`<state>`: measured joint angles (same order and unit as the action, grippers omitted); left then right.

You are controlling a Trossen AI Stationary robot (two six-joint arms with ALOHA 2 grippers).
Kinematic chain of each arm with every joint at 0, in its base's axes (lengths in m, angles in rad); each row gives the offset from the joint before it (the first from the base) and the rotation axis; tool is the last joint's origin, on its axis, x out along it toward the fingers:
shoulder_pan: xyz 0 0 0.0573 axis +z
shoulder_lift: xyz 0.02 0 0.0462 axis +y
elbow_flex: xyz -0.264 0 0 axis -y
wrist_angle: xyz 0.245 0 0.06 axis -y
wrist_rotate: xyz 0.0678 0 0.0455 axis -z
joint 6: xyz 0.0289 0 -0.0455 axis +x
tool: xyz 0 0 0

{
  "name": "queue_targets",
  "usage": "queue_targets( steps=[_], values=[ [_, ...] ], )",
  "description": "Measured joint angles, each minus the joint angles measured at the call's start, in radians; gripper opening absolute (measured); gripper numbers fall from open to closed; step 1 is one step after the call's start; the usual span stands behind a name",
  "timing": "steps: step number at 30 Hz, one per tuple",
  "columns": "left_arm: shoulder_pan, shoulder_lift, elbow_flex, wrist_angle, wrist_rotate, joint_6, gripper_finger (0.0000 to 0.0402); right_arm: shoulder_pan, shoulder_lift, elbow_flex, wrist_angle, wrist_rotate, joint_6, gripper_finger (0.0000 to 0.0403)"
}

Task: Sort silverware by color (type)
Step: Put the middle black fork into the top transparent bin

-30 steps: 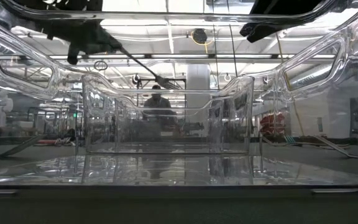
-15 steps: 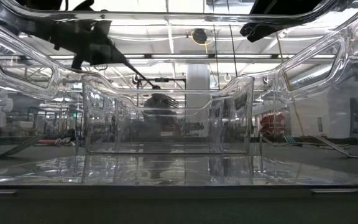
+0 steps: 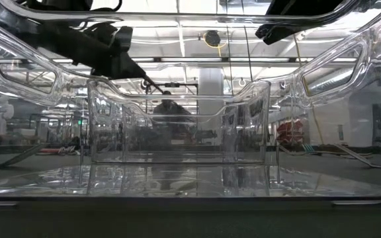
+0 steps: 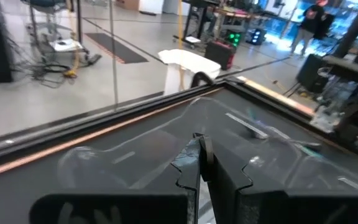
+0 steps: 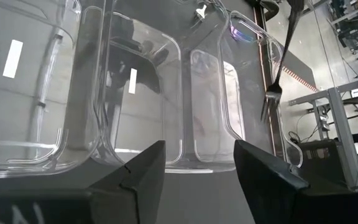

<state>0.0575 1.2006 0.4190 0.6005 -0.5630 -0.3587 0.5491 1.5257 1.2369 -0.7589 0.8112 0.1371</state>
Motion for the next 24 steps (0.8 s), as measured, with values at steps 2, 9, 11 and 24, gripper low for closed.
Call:
queue_targets(
  steps=[2,9,11,24],
  values=[
    [0.001,0.015,0.016,0.0,0.013,-0.011,0.0022,0.0,0.0,0.0,0.0,0.0,0.0,0.0185],
    [0.004,0.096,0.045,0.001,0.014,-0.026,0.0022,0.0,0.0,0.0,0.0,0.0,0.0,0.0185],
    [0.01,0.125,0.048,0.022,0.015,-0.027,0.0022,0.0,0.0,0.0,0.0,0.0,0.0,0.0185],
    [0.028,0.162,0.048,0.075,0.016,-0.029,0.0022,0.0,0.0,0.0,-0.001,-0.001,0.0,0.0185]
  ],
)
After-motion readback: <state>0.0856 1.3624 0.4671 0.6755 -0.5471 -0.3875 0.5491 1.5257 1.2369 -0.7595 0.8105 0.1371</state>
